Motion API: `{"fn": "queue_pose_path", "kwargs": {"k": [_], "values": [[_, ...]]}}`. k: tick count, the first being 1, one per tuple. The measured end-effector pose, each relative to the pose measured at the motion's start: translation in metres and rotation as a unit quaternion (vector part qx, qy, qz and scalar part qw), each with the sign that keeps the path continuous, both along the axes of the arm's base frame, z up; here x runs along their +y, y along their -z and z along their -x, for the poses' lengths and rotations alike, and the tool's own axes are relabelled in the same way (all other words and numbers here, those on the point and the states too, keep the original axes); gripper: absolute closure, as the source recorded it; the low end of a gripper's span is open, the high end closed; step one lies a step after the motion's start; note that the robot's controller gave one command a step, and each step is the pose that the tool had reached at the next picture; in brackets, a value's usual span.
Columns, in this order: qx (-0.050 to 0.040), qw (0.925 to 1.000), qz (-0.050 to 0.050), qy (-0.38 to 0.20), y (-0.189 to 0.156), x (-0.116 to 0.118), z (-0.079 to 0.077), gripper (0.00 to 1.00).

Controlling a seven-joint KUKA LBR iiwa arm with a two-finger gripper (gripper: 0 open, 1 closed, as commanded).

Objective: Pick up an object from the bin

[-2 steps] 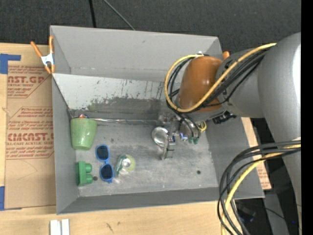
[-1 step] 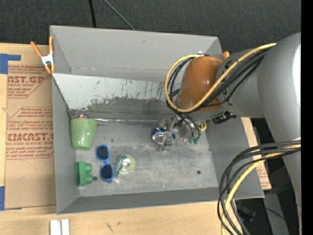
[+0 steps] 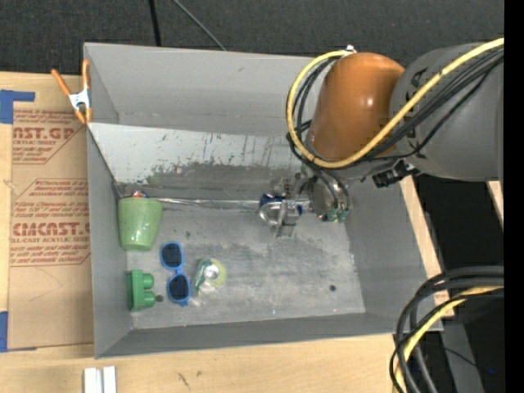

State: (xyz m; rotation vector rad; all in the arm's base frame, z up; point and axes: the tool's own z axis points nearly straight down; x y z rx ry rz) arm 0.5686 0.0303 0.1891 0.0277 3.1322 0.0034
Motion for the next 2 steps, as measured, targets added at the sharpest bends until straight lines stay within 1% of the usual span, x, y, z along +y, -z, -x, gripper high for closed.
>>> {"fn": "queue_pose_path", "kwargs": {"k": [1,2], "values": [[0.0032,0.9890,0.002,-0.148,0.015,-0.013,-0.009,1.00],[0.0004,0.9892,0.002,-0.147,-0.036,-0.015,-0.012,1.00]]}}
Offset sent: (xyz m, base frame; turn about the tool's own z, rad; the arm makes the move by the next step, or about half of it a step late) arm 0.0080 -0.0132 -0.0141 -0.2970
